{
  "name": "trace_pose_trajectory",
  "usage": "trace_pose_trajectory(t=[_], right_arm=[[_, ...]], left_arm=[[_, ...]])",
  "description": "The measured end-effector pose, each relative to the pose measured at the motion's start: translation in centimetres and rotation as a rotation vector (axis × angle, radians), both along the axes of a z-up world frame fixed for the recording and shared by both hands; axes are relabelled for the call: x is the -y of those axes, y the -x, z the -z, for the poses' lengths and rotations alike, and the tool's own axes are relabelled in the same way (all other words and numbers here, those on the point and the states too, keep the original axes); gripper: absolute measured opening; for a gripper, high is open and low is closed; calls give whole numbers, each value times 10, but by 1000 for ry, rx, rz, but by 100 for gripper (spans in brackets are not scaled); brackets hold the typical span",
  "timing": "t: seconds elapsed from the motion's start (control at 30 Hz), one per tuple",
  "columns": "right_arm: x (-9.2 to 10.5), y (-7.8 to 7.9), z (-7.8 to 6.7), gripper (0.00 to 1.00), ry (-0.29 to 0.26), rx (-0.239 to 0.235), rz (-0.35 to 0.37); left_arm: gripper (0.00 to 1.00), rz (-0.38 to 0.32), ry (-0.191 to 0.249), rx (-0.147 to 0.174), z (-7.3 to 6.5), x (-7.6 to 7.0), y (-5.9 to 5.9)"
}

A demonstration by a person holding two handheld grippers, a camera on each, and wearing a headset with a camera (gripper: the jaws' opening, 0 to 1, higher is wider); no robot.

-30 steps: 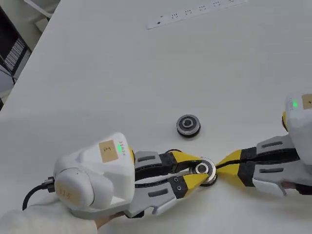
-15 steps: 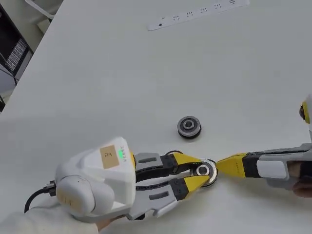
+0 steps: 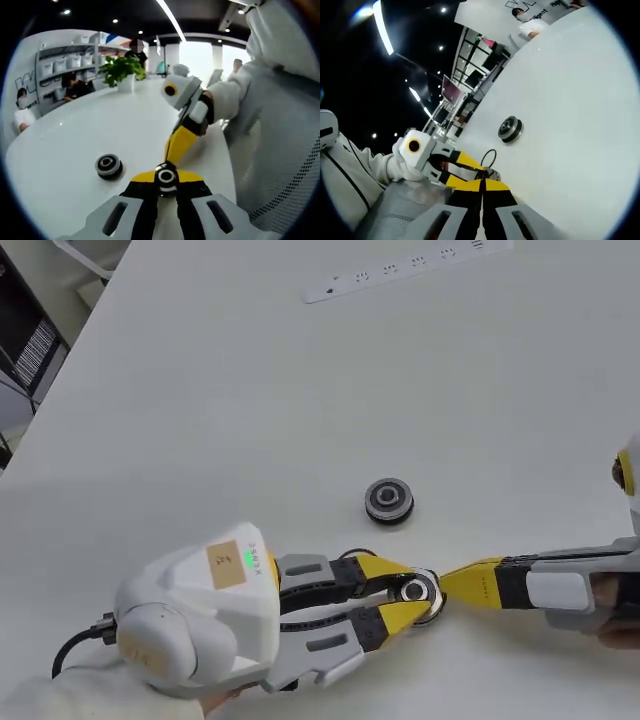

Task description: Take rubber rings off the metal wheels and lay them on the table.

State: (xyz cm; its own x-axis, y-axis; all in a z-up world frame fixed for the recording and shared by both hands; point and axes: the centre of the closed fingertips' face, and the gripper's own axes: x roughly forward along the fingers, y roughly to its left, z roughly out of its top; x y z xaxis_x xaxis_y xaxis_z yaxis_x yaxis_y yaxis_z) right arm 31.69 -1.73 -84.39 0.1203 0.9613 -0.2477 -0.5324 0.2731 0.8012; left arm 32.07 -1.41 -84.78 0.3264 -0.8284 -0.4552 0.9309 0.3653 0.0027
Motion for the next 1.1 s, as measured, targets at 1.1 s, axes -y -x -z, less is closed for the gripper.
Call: trace_pose_trajectory(t=[1.1], right_arm=[[2, -2, 3, 0, 105, 297, -43]], left_arm=[[13, -15, -45, -32, -2, 0, 0]])
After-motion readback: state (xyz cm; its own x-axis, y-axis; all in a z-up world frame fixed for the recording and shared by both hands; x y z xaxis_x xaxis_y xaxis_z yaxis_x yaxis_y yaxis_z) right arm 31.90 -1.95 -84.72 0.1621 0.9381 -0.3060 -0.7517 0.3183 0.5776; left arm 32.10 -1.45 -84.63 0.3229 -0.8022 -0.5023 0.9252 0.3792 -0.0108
